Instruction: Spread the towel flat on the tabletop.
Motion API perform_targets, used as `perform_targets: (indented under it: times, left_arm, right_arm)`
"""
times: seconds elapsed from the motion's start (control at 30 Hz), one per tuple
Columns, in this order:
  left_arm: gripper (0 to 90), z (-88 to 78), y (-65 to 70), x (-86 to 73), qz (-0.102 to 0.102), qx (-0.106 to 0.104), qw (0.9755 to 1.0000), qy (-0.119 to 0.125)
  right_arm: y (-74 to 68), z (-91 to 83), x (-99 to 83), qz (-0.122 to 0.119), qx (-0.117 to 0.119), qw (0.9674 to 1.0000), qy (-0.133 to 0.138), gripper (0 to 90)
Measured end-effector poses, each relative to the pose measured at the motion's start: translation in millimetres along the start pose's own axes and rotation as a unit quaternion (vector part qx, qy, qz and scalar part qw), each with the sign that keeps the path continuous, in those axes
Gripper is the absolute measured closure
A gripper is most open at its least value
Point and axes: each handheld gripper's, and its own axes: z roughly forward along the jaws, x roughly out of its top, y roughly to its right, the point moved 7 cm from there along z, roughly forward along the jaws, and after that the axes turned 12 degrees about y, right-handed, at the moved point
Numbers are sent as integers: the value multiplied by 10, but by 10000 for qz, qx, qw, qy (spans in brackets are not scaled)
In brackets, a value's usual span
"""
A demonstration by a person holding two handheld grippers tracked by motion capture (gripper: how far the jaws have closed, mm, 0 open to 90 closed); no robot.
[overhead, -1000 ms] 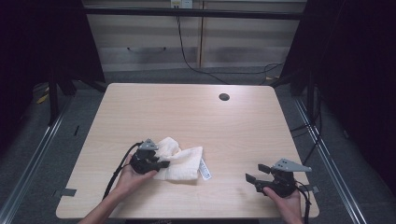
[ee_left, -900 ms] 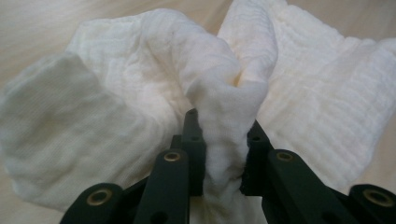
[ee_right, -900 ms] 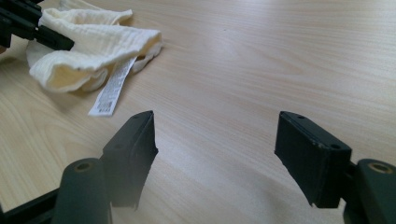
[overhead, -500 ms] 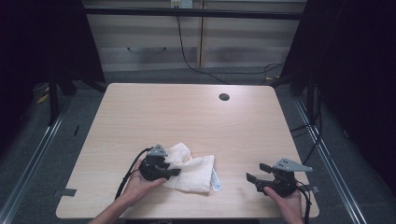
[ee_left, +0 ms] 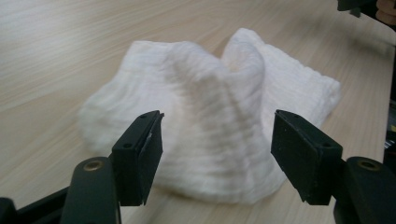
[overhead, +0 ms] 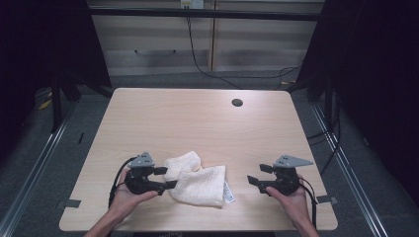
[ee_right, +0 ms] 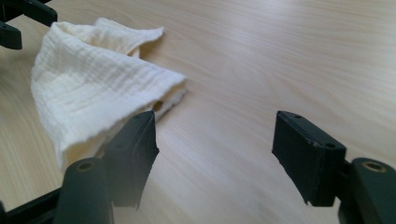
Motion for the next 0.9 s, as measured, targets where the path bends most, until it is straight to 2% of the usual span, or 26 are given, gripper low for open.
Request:
perform_targets:
  times: [0.03, 0.07, 0.1, 0.13, 0.17, 0.2, 0.23, 0.27, 0.3, 0.4, 0.43, 0.57, 0.63, 0.8, 0.9]
  left_arm:
    - [337, 0, 0, 0, 0, 0, 10000, 0]
    - [337, -90, -111, -21, -127, 144, 9997, 146]
    - [337, -90, -111, -21, -127, 144, 9997, 146]
    - [338, -158, -216, -56, -186, 300, 9992, 199]
    - [338, -158, -216, -56, -186, 300, 9992, 199]
    - [338, -184, -263, -71, -229, 355, 9989, 220]
    - [338, -204, -338, -103, -303, 467, 9981, 243]
    - [338, -204, -338, -103, -303, 467, 9981, 243]
    - [338, -204, -366, -124, -294, 526, 9979, 231]
    - [338, -178, -402, -183, -307, 579, 9978, 127]
    - [338, -164, -397, -198, -287, 569, 9979, 121]
    - [338, -156, -392, -180, -229, 542, 9982, 149]
    - [338, -150, -404, -171, -276, 544, 9980, 179]
    - [337, -157, -425, -172, -256, 572, 9979, 179]
    - [337, -163, -421, -168, -289, 571, 9977, 204]
  right_arm:
    - [0, 0, 0, 0, 0, 10000, 0, 322]
    - [-35, 114, 81, -27, 116, 9999, -13, 358]
    - [-47, 173, 115, -71, 197, 9998, -40, 392]
    - [-64, 236, 144, -100, 303, 9995, -84, 427]
    - [-83, 304, 169, -109, 394, 9991, -148, 445]
    - [-83, 304, 169, -109, 394, 9991, -148, 445]
    - [-110, 431, 205, -249, 517, 9978, -342, 510]
    - [-122, 492, 222, -308, 574, 9970, -418, 546]
    - [-122, 492, 222, -308, 574, 9970, -418, 546]
    - [-147, 659, 247, -323, 712, 9954, -555, 627]
    - [-145, 763, 222, -312, 763, 9947, -611, 658]
    - [-115, 902, 121, -197, 888, 9928, -783, 667]
    - [-108, 944, 84, -132, 912, 9922, -843, 648]
    - [-117, 1031, 49, -1, 1041, 9910, -840, 581]
    - [-129, 1081, 29, 127, 1129, 9900, -842, 579]
